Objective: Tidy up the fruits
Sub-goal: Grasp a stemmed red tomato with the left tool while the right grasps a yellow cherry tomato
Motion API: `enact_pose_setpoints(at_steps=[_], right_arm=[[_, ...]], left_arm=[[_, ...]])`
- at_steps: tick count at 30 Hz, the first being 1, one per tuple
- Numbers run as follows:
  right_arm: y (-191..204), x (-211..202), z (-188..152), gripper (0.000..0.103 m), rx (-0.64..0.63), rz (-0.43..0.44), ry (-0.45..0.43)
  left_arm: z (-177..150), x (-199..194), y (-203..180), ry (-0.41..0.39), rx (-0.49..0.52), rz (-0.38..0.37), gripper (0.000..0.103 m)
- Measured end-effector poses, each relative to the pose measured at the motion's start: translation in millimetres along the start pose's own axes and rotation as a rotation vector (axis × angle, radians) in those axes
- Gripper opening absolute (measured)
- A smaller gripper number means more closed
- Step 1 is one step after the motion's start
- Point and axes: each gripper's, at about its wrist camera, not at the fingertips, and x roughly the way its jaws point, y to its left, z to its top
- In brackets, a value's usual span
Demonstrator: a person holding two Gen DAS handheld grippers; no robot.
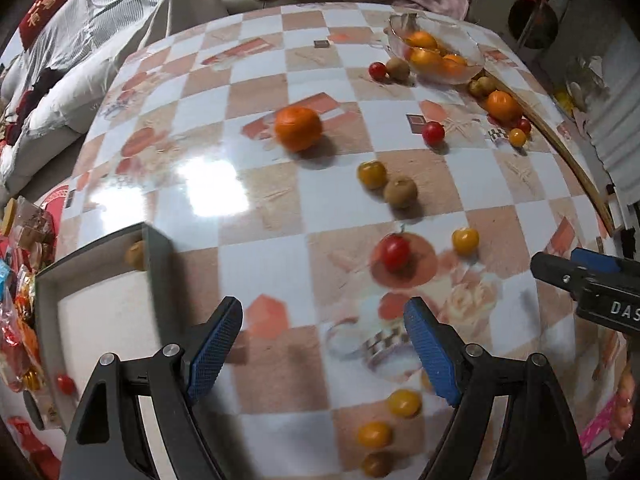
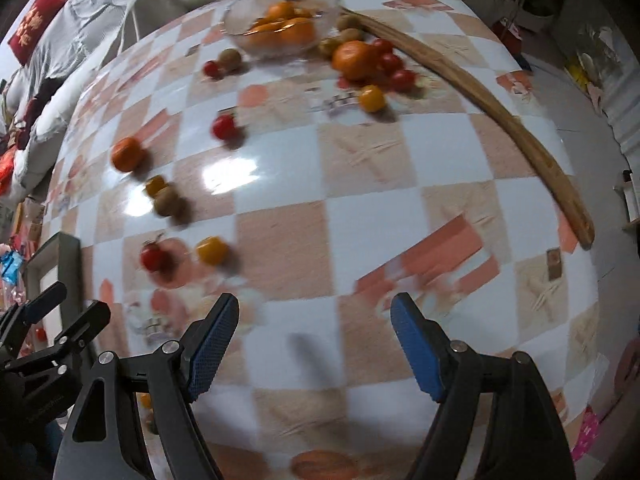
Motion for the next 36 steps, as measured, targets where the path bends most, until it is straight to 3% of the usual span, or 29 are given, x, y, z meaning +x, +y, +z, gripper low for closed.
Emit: enact_pose_setpoints(at_steps=[8,18,22,26,30,31,32,36], right_arm=[[-30.3,16.9,38.4,0.081,-0.030,-0.023,-0.025],[-30.4,40.6,90.9,0.081,-0.117,-0.072,-0.103],[-19.6,42.7,105.8,0.068,-0.156,-0.092,-0.136],[-9.3,43.3,114.8,0.050,-0.186,-0.095,-0.150],[-8.4,41.6,117.8,0.026,-0.189,-0.087,-0.155],[-10.3,43.2,119.5,0.024,-0.183,-0.081,-0.154],[-12.3,43.1,119.4,0.024,-0.176,-0.065,-0.149],[-19.4,34.9,106.8,0.024,-0.185,-0.024,-0.136]], left_arm=[[14.0,24.2,-23.7,0.021,-0.010,0.046,0.084],[18.0,43.3,-33.9,0.026,-0.048,0.068,0.084],[19.5,43.4,-36.7,0.021,-0.063,0.069,0.082],[21.9,42.6,-38.8,0.019,-0.074,0.045,0.070],[22.1,38.9,-43.9,0.008,-0.068,0.032,0.039],[22.7,38.3,-43.4,0.006,-0.071,0.025,0.028],[22.7,37.8,-42.9,0.007,-0.073,0.021,0.025],[23.3,35.1,-34.2,0.005,-0.115,-0.010,0.023]])
